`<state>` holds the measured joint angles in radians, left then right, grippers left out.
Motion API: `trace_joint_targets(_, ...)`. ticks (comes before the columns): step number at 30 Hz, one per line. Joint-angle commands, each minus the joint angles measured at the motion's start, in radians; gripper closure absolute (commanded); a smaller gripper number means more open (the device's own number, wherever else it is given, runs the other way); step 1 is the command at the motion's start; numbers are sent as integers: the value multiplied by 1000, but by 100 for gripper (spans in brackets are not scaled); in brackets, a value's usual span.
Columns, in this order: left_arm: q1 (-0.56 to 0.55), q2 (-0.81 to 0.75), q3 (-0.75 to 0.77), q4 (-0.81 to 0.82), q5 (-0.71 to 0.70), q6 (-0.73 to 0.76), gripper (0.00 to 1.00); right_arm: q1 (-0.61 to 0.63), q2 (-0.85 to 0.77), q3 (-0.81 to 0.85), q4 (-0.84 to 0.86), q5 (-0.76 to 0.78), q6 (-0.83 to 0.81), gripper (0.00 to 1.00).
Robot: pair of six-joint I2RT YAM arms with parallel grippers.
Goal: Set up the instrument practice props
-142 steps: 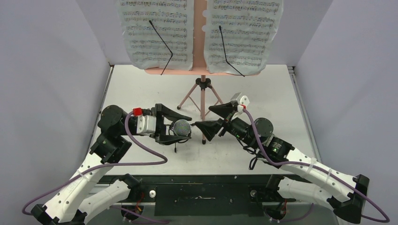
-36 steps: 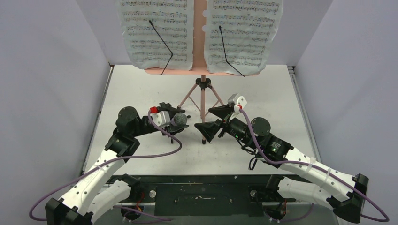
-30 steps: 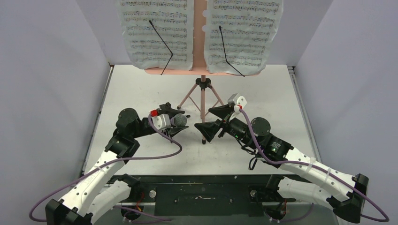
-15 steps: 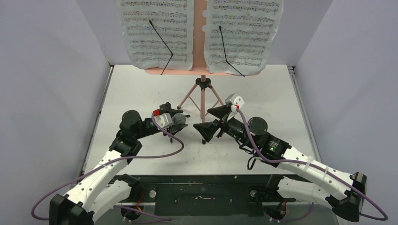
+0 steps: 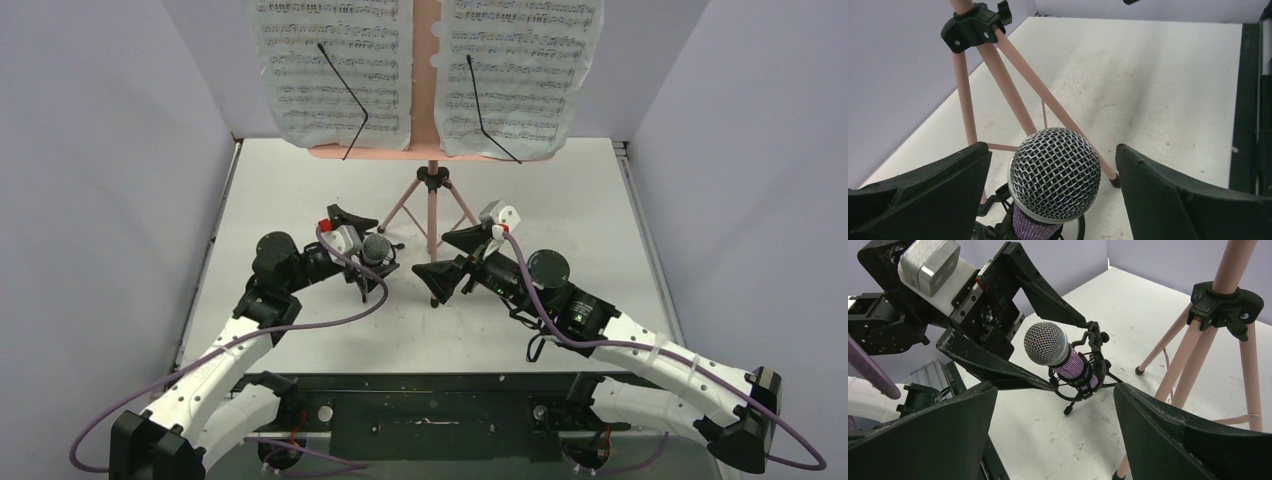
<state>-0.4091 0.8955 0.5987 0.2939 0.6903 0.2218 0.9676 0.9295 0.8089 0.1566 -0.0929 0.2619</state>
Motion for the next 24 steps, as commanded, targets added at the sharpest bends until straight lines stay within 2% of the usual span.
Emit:
trace_joint_targets(1, 11, -34, 4, 135, -8, -129, 3, -7, -1, -2, 50, 11, -8, 10)
trace_joint_targets(7, 11, -58, 0, 294, -23, -360, 4, -18, 7, 3, 40, 22, -13, 10)
trace_joint_targets(11, 20, -64, 3, 375, -96, -537, 4, -46, 18, 6, 27, 7, -14, 10)
trace_joint_targets(18, 94, -59, 24, 389, -209, -775, 4, -218, 34, -4, 21, -111, 59, 10)
trace_joint_targets(24, 252, -85, -18, 311, -373, -892, 4, -376, 54, -17, -28, -151, 102, 10)
